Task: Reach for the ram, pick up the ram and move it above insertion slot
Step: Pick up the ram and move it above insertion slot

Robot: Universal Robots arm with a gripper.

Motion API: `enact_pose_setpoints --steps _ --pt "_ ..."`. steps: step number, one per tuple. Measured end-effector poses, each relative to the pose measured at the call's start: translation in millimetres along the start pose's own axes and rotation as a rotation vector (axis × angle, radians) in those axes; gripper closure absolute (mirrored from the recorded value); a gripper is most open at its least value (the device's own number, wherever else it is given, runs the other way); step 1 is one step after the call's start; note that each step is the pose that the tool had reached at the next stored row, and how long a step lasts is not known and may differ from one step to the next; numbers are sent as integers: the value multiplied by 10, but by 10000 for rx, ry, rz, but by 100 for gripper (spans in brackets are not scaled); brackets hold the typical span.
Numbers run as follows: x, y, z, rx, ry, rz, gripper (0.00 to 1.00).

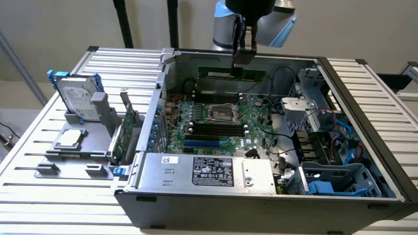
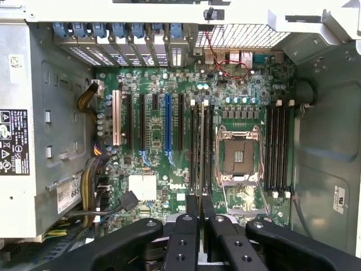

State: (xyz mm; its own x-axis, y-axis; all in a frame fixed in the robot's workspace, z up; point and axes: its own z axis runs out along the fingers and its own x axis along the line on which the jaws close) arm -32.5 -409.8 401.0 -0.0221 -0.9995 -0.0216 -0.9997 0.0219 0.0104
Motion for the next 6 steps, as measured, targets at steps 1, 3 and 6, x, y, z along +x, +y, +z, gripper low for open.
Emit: enact_pose_setpoints --steps 1,3,6 --pt "0 0 0 0 0 0 87" --pt "0 0 0 0 0 0 87" --pt "0 0 0 0 -1 0 87"
